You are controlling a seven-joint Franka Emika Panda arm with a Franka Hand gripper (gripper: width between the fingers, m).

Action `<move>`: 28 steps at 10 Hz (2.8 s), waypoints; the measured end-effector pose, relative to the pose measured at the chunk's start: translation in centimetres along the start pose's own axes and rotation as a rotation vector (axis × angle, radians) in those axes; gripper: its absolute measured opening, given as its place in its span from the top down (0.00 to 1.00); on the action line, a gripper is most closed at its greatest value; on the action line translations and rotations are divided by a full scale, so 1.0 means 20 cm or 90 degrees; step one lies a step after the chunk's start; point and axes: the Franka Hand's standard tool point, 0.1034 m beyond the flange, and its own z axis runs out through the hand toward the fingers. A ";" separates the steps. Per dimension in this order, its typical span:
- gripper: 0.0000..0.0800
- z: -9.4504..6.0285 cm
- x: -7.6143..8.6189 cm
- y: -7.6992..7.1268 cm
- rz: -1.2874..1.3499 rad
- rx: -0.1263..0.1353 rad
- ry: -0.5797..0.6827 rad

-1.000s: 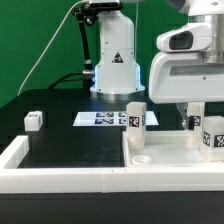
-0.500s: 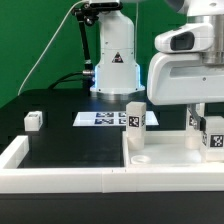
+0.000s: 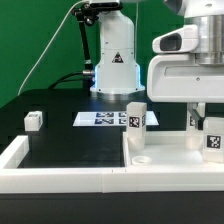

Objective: Assemble square table

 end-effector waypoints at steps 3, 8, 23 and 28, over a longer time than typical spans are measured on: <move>0.64 0.00 -0.01 -0.01 0.250 -0.001 0.000; 0.61 0.00 -0.02 -0.02 0.408 0.001 -0.001; 0.56 -0.01 0.00 0.00 -0.376 -0.031 0.001; 0.64 0.00 0.00 0.00 -0.302 -0.028 0.002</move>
Offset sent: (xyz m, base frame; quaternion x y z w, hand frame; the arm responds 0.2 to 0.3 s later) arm -0.0076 0.0092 -0.0116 -0.0320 -0.0008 0.3252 0.9451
